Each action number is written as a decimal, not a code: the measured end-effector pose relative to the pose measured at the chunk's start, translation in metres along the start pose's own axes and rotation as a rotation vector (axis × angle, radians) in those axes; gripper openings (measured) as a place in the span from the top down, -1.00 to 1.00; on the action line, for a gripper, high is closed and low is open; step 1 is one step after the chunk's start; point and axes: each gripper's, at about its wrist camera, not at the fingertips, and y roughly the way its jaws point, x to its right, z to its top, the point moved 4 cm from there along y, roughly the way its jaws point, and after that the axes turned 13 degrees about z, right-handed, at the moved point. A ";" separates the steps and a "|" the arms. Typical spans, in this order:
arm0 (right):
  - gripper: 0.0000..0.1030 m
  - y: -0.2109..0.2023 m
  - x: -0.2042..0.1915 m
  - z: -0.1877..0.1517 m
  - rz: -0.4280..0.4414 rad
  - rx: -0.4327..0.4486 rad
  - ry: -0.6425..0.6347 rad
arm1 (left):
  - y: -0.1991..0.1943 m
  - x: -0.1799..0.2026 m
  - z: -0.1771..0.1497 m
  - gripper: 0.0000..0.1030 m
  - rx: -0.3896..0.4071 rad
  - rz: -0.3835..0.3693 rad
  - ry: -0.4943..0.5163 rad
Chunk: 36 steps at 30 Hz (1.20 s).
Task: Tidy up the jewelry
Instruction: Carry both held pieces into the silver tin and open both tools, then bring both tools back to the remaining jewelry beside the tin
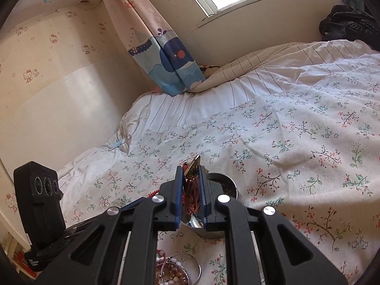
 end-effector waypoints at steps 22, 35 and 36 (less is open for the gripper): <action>-0.12 0.006 0.026 -0.005 -0.009 -0.014 0.092 | 0.016 -0.013 0.002 0.14 -0.002 0.118 0.021; -0.25 0.000 0.027 -0.008 -0.030 -0.013 0.098 | 0.006 -0.010 -0.001 -0.19 0.035 0.198 0.076; -0.25 -0.001 0.028 -0.008 -0.032 -0.012 0.101 | 0.005 -0.010 -0.002 -0.22 0.036 0.202 0.075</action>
